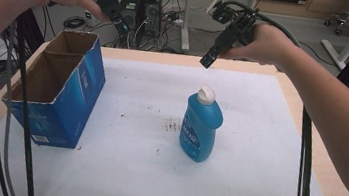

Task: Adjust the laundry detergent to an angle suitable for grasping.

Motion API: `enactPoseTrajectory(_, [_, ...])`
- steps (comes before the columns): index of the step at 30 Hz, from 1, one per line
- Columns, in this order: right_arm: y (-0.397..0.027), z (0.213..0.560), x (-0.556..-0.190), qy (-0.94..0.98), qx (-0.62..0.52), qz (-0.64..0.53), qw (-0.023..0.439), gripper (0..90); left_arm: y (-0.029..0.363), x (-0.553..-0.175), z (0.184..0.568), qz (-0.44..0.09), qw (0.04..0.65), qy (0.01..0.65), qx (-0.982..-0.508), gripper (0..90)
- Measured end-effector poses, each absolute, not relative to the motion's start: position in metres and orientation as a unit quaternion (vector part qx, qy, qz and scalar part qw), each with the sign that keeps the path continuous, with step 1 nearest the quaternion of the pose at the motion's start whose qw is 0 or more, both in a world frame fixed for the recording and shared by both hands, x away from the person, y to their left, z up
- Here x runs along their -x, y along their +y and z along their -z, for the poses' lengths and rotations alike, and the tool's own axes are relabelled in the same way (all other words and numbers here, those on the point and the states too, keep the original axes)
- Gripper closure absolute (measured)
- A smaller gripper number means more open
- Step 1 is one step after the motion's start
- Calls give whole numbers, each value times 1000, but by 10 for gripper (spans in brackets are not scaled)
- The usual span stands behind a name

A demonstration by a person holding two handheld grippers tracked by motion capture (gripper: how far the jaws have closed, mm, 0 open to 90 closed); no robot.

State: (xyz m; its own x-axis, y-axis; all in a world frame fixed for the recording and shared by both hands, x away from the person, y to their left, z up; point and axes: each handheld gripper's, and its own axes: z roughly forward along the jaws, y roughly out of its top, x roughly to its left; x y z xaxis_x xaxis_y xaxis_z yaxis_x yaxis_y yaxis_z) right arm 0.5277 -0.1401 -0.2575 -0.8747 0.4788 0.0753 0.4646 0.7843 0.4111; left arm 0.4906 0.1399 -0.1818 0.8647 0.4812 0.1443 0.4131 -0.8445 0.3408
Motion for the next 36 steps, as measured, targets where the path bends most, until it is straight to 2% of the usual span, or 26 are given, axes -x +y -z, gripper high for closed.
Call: enactPoseTrajectory(36, [-146,253,-524,942,-252,-222,13,210,141,-488,182,-111,145,227,-957,191])
